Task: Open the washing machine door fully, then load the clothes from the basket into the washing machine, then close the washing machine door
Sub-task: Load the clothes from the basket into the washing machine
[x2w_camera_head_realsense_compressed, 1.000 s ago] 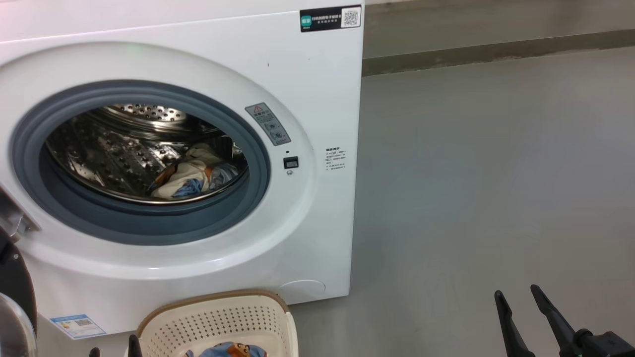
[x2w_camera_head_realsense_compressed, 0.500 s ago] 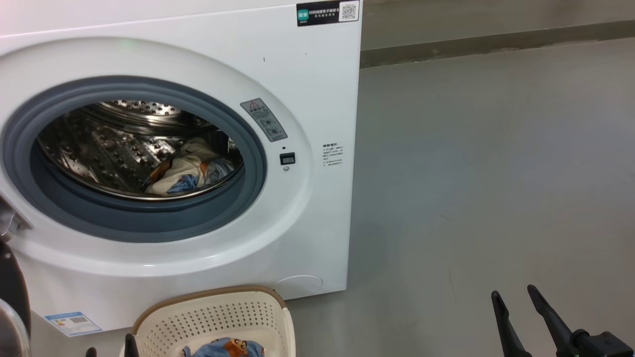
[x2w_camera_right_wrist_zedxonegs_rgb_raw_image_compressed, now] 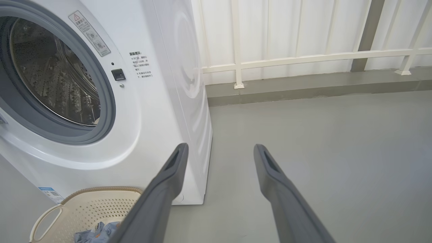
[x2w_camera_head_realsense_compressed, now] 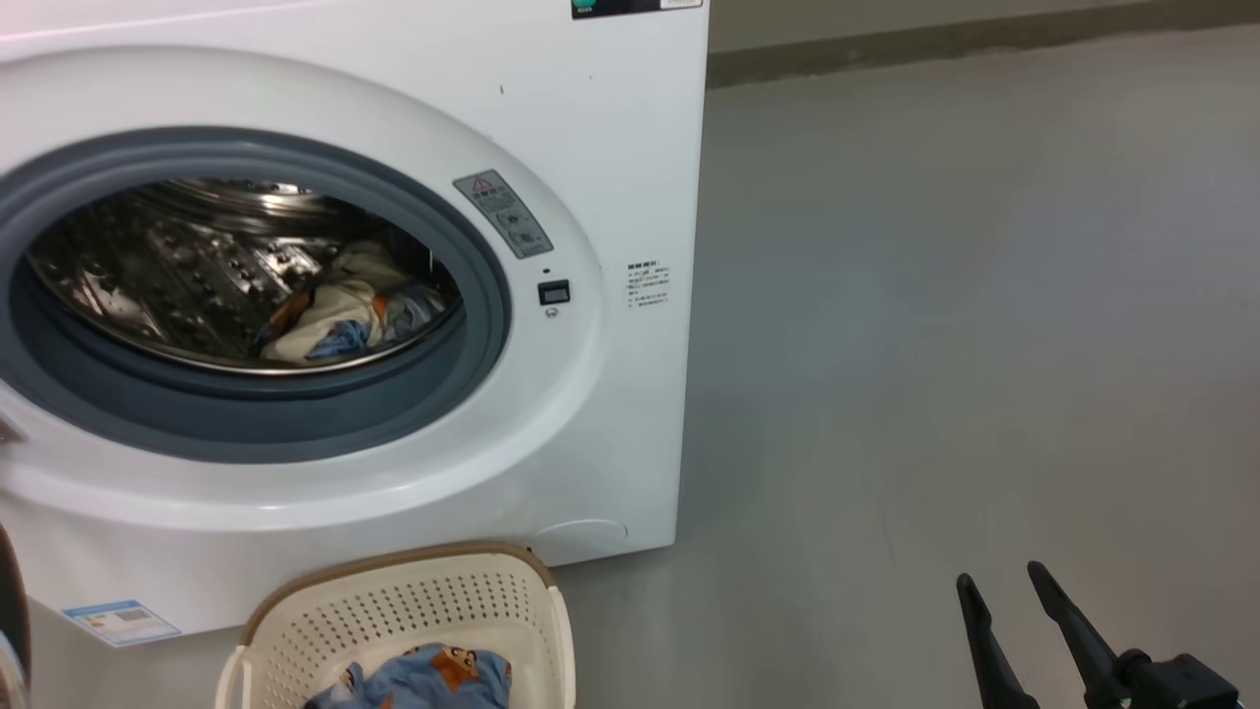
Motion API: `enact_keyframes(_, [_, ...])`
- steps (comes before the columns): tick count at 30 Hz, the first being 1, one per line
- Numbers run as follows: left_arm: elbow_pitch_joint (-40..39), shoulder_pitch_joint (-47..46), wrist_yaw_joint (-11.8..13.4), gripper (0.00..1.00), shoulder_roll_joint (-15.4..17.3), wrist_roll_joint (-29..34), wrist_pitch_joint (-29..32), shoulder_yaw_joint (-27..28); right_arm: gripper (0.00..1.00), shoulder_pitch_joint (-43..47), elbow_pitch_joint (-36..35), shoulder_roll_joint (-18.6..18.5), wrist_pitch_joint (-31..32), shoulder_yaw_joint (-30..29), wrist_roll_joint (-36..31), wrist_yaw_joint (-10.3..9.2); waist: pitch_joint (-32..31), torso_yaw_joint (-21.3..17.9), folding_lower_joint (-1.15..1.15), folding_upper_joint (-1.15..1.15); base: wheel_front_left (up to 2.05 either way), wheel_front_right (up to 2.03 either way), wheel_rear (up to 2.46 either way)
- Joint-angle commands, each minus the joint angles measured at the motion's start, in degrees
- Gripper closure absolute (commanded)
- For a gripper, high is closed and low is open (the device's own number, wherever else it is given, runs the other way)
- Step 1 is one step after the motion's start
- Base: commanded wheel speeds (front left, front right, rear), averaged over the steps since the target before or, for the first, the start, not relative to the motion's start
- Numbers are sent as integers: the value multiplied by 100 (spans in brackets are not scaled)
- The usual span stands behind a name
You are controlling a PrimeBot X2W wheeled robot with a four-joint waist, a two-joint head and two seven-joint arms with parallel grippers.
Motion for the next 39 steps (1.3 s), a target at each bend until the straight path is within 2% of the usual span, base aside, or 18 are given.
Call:
enact_keyframes(1, [-51,-400,29,0,45,-32,39,150,0,-231,-152,-45,-27,156,20,8,139,-60,0,0,0,0,0])
enact_keyframes(6, [346,-869,28,0,41,-413,528,89,0,-417,-153,34,-27,202,48,8,432,-161,0,0,0,0,0])
enact_keyframes(10, [780,-1199,168,0,45,-558,1081,55,0,-566,-146,101,-27,225,71,8,693,-260,0,0,0,0,0])
enact_keyframes(18, [1616,-2149,303,0,82,-953,1765,220,0,-943,-132,204,-27,300,117,8,1288,-429,0,0,0,0,0])
enact_keyframes(24, [2307,-2706,375,0,129,-1099,2100,263,0,-1154,-136,205,-27,323,139,8,1655,-533,0,0,0,0,0])
enact_keyframes(39, [4142,-3836,359,0,252,-1366,2296,410,0,-1576,-135,183,-27,413,192,8,2308,-771,0,0,0,0,0])
